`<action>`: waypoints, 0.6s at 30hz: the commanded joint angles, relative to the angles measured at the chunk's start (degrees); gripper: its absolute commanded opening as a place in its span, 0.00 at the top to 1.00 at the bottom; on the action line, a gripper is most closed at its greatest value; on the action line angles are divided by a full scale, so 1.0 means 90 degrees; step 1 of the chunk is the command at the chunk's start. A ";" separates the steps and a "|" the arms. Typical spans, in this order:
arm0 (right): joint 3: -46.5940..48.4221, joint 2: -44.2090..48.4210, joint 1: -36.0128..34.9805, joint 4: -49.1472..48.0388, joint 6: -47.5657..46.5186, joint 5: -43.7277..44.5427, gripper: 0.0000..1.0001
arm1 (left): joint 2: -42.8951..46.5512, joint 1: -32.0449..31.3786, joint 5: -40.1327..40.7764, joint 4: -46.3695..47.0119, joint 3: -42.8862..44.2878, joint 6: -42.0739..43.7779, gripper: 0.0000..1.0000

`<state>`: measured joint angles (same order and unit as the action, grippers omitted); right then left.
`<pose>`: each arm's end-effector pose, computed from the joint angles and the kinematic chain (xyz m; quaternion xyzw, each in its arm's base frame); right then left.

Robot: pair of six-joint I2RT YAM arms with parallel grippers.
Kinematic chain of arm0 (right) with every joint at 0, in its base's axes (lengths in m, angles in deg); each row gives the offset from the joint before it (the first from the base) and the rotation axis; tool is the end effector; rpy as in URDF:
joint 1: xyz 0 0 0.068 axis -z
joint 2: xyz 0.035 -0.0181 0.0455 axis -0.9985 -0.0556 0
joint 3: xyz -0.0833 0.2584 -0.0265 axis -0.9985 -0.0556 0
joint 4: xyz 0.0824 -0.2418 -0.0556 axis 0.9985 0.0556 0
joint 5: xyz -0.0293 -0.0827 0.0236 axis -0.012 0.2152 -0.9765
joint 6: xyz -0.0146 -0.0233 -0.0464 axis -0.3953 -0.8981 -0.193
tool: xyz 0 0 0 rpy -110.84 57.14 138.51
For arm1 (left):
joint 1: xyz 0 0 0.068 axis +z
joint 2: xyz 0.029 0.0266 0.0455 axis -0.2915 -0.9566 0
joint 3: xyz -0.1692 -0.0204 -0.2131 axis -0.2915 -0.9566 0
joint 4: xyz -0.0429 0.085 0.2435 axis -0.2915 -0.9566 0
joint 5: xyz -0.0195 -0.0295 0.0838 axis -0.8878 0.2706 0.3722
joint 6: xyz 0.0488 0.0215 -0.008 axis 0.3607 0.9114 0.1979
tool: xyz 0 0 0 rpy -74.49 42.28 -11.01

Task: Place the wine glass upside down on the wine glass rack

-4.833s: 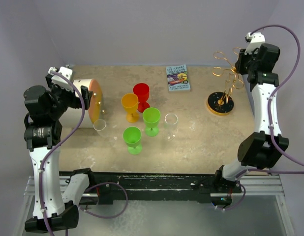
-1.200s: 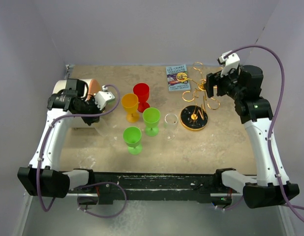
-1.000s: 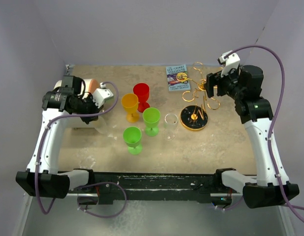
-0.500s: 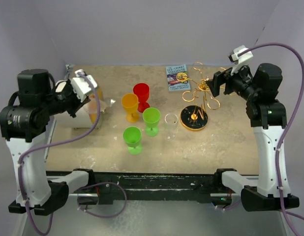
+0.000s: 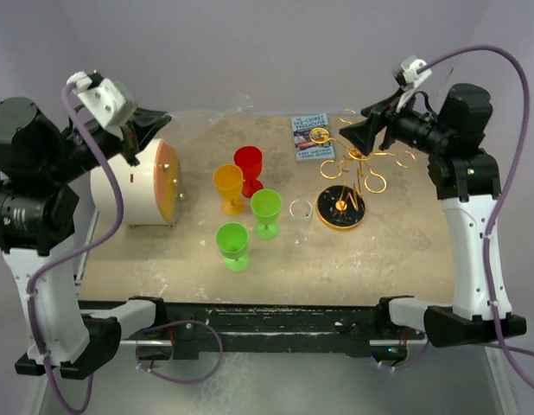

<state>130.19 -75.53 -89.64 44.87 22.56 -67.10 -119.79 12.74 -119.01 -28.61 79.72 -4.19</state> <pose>0.2159 0.0340 0.5250 -0.2740 0.6652 0.2508 0.6477 0.1176 -0.0323 0.5825 0.3655 0.6082 -0.1767 0.6822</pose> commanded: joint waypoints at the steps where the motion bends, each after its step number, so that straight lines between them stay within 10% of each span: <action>1: 0.0311 -0.0309 -0.0650 -0.0936 0.0849 -0.0223 0.25 | -0.0432 -0.0011 -0.0488 0.1441 0.0055 -0.1196 1.00; 18: 0.0540 -0.1702 -0.2081 -0.2905 0.2752 -0.0014 0.32 | -0.0479 -0.0010 -0.0779 0.2704 -0.0670 -0.2131 1.00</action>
<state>131.13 -89.91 -106.19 24.46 42.58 -68.74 -124.99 12.74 -124.43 -9.14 74.38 -20.51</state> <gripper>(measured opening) 0.696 0.009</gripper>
